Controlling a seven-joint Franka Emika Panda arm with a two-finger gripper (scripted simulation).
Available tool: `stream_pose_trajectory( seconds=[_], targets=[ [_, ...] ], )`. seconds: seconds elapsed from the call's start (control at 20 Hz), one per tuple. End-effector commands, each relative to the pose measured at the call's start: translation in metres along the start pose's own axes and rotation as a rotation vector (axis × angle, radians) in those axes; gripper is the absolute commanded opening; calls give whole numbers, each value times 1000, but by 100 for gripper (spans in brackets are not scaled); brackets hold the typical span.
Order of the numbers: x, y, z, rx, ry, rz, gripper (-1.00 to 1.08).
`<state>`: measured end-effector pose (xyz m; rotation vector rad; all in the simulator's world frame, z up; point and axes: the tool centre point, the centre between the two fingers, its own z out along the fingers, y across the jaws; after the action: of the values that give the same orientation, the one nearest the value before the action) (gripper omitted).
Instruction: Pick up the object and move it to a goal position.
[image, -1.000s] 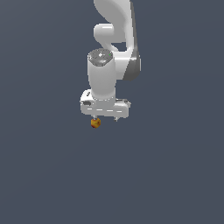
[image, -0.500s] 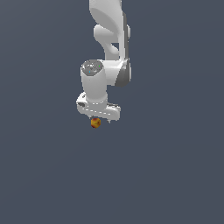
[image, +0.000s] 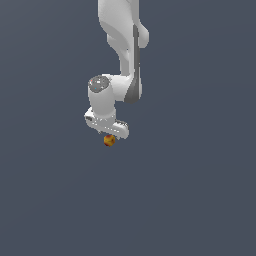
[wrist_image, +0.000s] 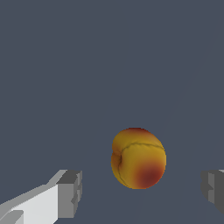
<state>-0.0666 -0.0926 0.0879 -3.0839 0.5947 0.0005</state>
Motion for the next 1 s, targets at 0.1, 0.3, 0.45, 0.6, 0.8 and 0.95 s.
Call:
stream_pose_trajectory(
  seconds=[0.1, 0.3, 0.45, 0.6, 0.8, 0.95],
  targets=[
    [-1, 3, 2, -1, 0, 8, 100],
    [-2, 3, 8, -1, 0, 9, 100],
    [-2, 3, 19, -1, 0, 10, 100],
    [-3, 3, 34, -1, 0, 11, 100],
    [-3, 4, 49, -1, 0, 12, 100],
    [-3, 4, 53, -1, 0, 12, 100]
  ],
)
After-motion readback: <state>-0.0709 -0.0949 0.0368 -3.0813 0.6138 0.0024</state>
